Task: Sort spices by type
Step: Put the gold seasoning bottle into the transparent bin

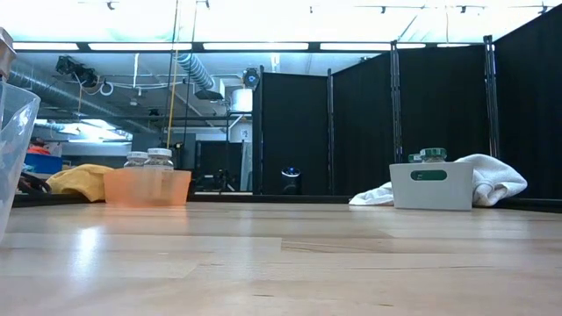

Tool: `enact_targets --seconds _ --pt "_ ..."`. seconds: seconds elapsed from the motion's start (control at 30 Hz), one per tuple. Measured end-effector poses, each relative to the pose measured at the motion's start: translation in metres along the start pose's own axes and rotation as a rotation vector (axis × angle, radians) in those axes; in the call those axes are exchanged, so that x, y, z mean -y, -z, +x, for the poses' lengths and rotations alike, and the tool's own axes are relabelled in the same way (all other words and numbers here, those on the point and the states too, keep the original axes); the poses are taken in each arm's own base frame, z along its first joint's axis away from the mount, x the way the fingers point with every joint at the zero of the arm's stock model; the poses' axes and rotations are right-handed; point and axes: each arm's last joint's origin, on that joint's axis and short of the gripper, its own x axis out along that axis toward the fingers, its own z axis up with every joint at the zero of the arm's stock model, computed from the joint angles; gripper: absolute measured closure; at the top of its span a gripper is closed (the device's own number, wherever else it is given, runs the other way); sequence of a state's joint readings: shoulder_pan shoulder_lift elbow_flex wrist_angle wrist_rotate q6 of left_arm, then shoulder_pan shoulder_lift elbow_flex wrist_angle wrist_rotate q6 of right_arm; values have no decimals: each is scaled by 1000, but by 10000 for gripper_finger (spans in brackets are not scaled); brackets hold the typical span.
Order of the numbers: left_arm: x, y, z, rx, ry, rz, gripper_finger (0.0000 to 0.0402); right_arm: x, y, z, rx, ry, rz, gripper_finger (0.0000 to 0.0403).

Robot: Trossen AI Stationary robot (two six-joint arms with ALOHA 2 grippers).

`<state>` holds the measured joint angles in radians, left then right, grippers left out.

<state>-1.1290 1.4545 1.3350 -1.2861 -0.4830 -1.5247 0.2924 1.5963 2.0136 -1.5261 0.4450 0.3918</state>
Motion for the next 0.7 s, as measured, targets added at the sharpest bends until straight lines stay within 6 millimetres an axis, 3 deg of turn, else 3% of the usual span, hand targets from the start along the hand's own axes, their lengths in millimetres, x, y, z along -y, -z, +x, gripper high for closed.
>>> enact_targets --seconds 0.43,0.7 --pt "27 21 44 14 -133 38 119 0 0 0 0 -1 -8 155" --pt "35 31 59 13 -77 14 119 -1 0 0 0 -2 -11 157"
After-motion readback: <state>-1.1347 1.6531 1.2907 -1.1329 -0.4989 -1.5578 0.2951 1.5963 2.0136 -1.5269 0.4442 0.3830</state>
